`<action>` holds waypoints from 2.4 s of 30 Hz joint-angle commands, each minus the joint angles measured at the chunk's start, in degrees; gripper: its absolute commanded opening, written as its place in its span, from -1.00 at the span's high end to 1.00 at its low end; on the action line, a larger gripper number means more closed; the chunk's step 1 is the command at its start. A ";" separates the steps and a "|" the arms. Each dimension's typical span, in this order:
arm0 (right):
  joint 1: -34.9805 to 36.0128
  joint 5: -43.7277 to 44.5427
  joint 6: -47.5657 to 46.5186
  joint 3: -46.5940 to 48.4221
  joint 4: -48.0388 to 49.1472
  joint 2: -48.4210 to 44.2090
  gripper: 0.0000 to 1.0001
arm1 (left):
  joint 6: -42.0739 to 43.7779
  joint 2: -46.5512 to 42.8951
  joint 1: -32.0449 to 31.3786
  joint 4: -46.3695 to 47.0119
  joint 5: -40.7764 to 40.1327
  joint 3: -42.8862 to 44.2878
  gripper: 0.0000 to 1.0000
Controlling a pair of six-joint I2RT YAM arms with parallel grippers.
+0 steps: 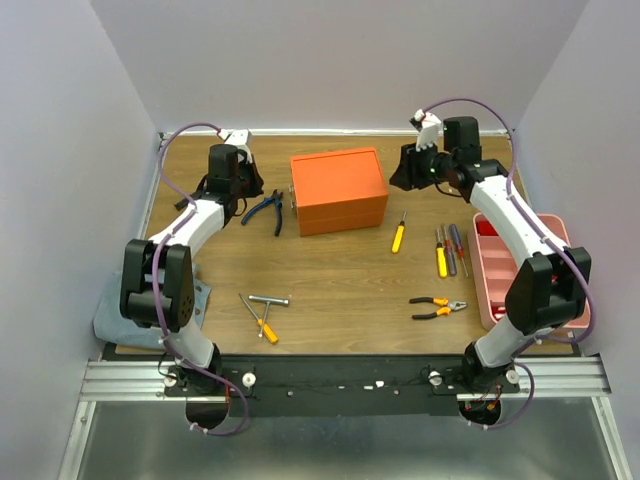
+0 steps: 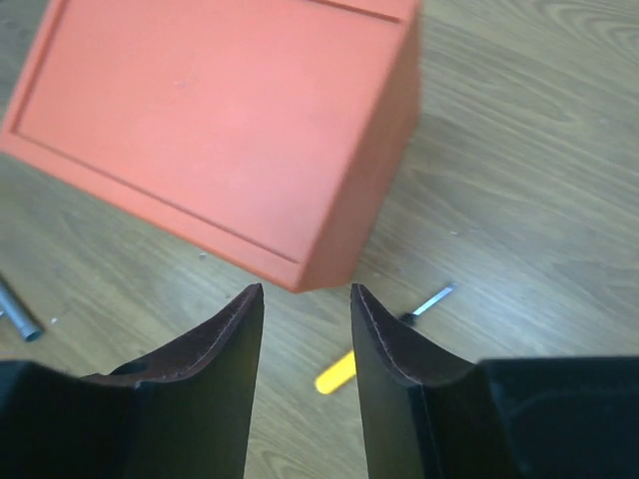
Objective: Sort the tools into containers
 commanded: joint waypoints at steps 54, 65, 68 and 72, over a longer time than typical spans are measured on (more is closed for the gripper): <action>9.41 10.63 6.90 -7.12 4.49 13.29 0.99 | -19.10 8.00 0.58 6.99 18.18 1.54 -0.27; 8.18 18.82 9.62 5.01 5.89 22.24 0.99 | -17.16 5.45 0.49 5.06 17.48 -0.31 -0.27; 8.09 20.75 8.66 8.79 6.42 24.36 0.99 | -16.99 3.96 0.58 4.62 17.31 -1.97 -0.28; 7.83 22.42 5.76 12.22 7.13 26.82 0.99 | -16.81 1.93 0.58 5.67 17.31 -4.61 -0.32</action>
